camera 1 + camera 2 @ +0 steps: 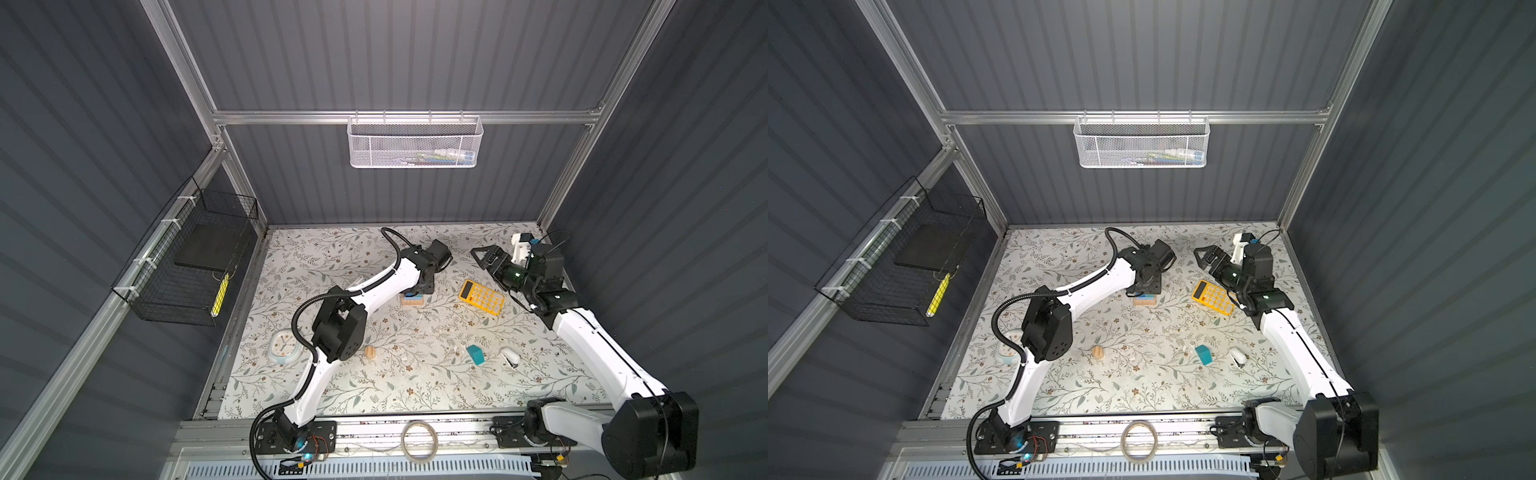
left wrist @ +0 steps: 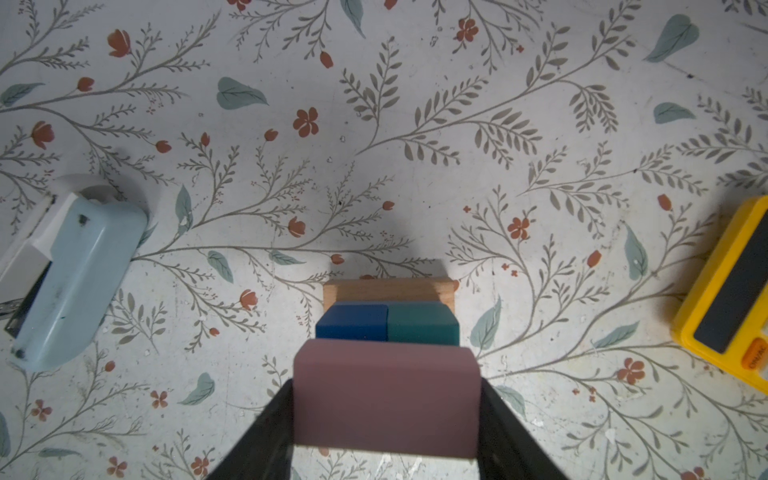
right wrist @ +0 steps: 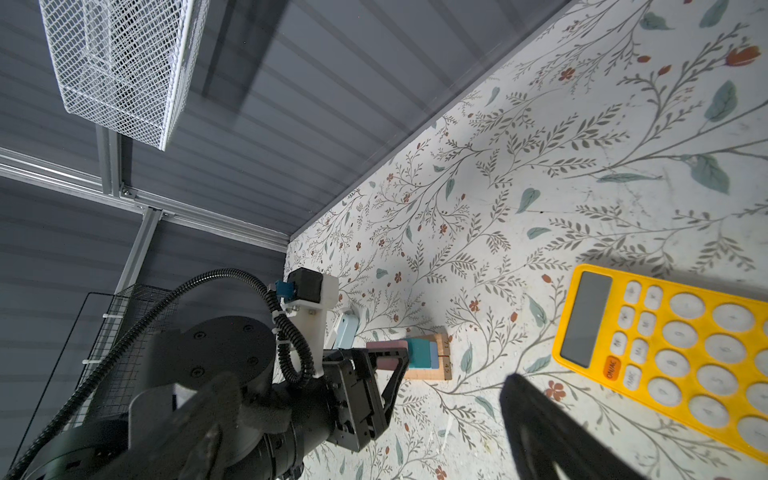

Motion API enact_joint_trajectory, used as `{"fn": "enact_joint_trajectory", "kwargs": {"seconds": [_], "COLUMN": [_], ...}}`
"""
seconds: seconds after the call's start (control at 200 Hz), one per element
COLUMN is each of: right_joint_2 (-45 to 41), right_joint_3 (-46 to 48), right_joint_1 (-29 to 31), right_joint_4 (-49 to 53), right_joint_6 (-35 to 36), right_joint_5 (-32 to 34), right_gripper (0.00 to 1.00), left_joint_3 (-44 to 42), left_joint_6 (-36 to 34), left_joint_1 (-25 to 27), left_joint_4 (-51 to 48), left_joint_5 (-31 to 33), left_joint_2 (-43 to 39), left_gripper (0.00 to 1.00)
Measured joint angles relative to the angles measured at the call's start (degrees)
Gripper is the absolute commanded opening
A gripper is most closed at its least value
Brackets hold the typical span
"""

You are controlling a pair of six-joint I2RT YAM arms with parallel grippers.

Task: Build the wood block tower
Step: 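Hold the pink block with the left gripper above the dark blue and teal cubes, then lower the pink block with the left gripper onto the blue and teal cubes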

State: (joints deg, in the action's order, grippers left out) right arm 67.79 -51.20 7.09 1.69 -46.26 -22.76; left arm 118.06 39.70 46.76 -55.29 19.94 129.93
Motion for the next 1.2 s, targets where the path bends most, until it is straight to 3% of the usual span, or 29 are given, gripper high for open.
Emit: {"fn": "enact_joint_trajectory", "kwargs": {"seconds": [1.201], "right_joint_2": [0.0], "right_joint_3": [0.0], "right_joint_1": [-0.2], "right_joint_4": [0.0], "right_joint_6": [0.0], "right_joint_5": [0.0], "right_gripper": [0.99], "left_joint_3": [0.9], "left_joint_6": [0.7], "left_joint_1": [-0.1], "left_joint_4": [0.5], "left_joint_5": [0.9], "left_joint_2": [1.6], "left_gripper": [0.60]}}
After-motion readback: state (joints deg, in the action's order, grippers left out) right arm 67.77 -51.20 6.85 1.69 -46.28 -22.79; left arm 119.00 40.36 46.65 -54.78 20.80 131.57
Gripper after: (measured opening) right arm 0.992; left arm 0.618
